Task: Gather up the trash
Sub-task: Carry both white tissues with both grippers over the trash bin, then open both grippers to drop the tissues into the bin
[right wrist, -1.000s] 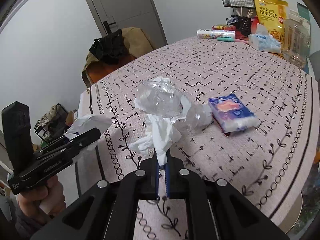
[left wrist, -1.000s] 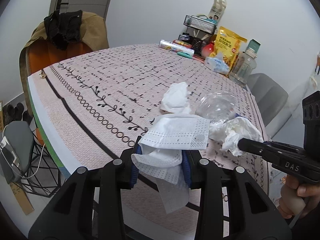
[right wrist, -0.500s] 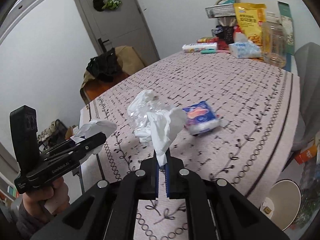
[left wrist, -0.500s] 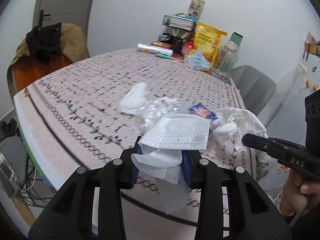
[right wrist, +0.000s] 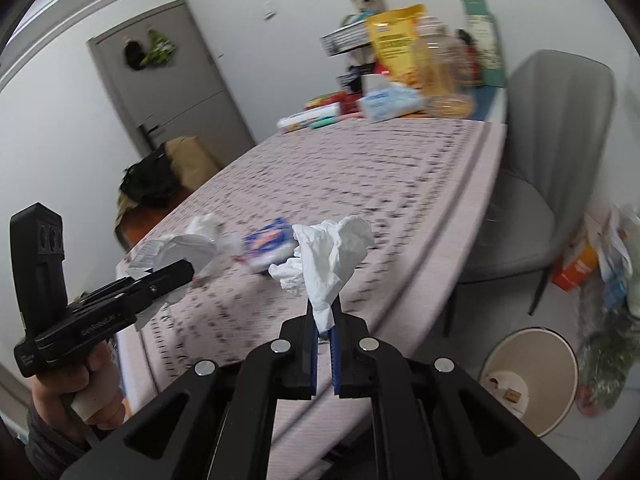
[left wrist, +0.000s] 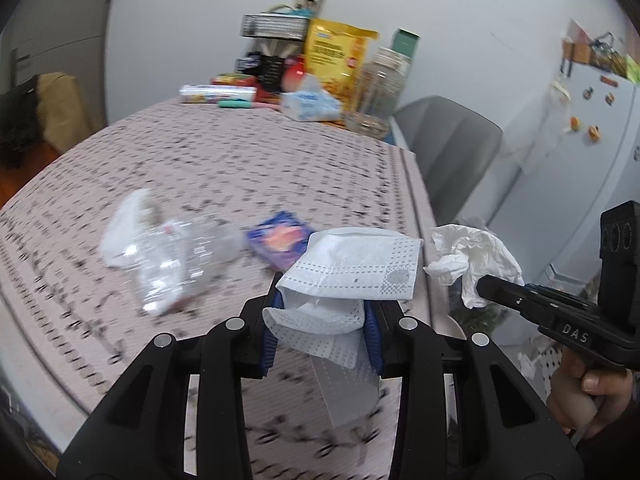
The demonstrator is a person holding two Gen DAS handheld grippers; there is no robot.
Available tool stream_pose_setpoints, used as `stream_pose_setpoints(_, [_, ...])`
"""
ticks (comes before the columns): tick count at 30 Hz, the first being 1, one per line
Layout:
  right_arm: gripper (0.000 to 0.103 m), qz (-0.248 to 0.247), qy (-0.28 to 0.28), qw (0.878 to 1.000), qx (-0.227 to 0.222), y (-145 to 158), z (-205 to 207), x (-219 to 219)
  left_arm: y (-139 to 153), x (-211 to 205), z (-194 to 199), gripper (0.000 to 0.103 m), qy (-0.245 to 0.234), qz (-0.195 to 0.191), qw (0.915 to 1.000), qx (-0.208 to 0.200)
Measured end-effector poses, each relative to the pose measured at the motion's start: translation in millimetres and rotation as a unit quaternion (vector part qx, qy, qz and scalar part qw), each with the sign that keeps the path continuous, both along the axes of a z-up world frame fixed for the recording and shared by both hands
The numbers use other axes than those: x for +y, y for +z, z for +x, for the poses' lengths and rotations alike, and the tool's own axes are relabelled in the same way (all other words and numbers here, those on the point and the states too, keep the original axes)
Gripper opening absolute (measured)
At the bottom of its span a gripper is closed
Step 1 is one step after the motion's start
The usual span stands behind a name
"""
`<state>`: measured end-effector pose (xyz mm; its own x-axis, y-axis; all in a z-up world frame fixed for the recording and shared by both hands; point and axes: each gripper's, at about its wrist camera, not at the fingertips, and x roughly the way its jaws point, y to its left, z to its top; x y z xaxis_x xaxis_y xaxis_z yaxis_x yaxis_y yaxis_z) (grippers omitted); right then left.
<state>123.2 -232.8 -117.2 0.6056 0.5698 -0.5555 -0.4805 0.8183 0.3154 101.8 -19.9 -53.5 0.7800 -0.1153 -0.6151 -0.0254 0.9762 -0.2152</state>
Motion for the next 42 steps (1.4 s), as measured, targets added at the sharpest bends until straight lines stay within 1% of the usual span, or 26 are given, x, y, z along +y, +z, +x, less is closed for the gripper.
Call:
stream_pose_setpoints(6, [0.006, 0.013, -0.059, 0.998, 0.014, -14.8, 16.7, -49.6, 2.7, -40.6, 34.0, 0.036, -0.047, 0.001, 0.9988, 0.011])
stream_pose_setpoints(15, [0.009, 0.034, -0.138, 0.989, 0.036, -42.7, 38.5, -120.5, 0.0, -102.4, 82.4, 0.035, -0.110, 0.016, 0.9933, 0.033])
stream_pose_setpoints(19, [0.009, 0.040, -0.166, 0.984, 0.052, -63.0, 48.0, -150.9, -10.8, -133.9, 106.0, 0.035, -0.135, 0.017, 0.9893, 0.053])
stream_pose_setpoints(22, [0.009, 0.032, -0.194, 0.978, 0.069, -87.2, 61.7, -172.9, -19.6, -155.3, 119.3, 0.035, -0.148, 0.019, 0.9865, 0.068])
stream_pose_setpoints(25, [0.009, 0.031, -0.201, 0.976, 0.082, -105.5, 72.7, -187.1, -29.0, -175.7, 131.0, 0.035, -0.159, 0.019, 0.9837, 0.083])
stream_pose_setpoints(26, [0.010, 0.031, -0.200, 0.975, 0.094, -114.7, 78.7, -192.4, -31.7, -181.1, 134.1, 0.035, -0.161, 0.019, 0.9830, 0.087])
stream_pose_setpoints(27, [0.018, 0.037, -0.202, 0.973, 0.106, -123.7, 83.8, -198.3, -33.9, -186.3, 137.3, 0.035, -0.163, 0.019, 0.9823, 0.091])
stream_pose_setpoints(28, [0.037, 0.042, -0.206, 0.971, 0.111, -128.8, 86.7, -201.9, -36.2, -192.5, 140.3, 0.035, -0.166, 0.020, 0.9814, 0.095])
stream_pose_setpoints(30, [0.050, 0.057, -0.212, 0.968, 0.121, -139.5, 87.2, -212.9, -40.1, -204.4, 145.0, 0.035, -0.173, 0.025, 0.9794, 0.100])
stream_pose_setpoints(32, [0.051, 0.063, -0.215, 0.966, 0.125, -145.9, 84.1, -221.5, -44.3, -214.7, 151.4, 0.035, -0.181, 0.028, 0.9773, 0.107])
stream_pose_setpoints(34, [0.054, 0.067, -0.226, 0.963, 0.127, -149.8, 77.4, -231.4, -51.3, -227.0, 157.7, 0.035, -0.188, 0.027, 0.9747, 0.118])
stream_pose_setpoints(36, [0.055, 0.066, -0.237, 0.961, 0.127, -151.1, 71.4, -241.0, -56.2, -236.8, 161.5, 0.035, -0.194, 0.028, 0.9727, 0.124])
stream_pose_setpoints(38, [0.056, 0.067, -0.252, 0.957, 0.124, -151.0, 64.5, -254.9, -63.6, -250.9, 165.7, 0.035, -0.204, 0.030, 0.9694, 0.132])
stream_pose_setpoints(40, [0.060, 0.068, -0.267, 0.954, 0.120, -148.9, 56.8, -267.9, -69.8, -261.9, 169.0, 0.035, -0.212, 0.032, 0.9667, 0.139])
stream_pose_setpoints(42, [0.061, 0.070, -0.284, 0.950, 0.114, -144.2, 47.8, -284.2, -76.7, -274.2, 171.8, 0.036, -0.222, 0.033, 0.9633, 0.148])
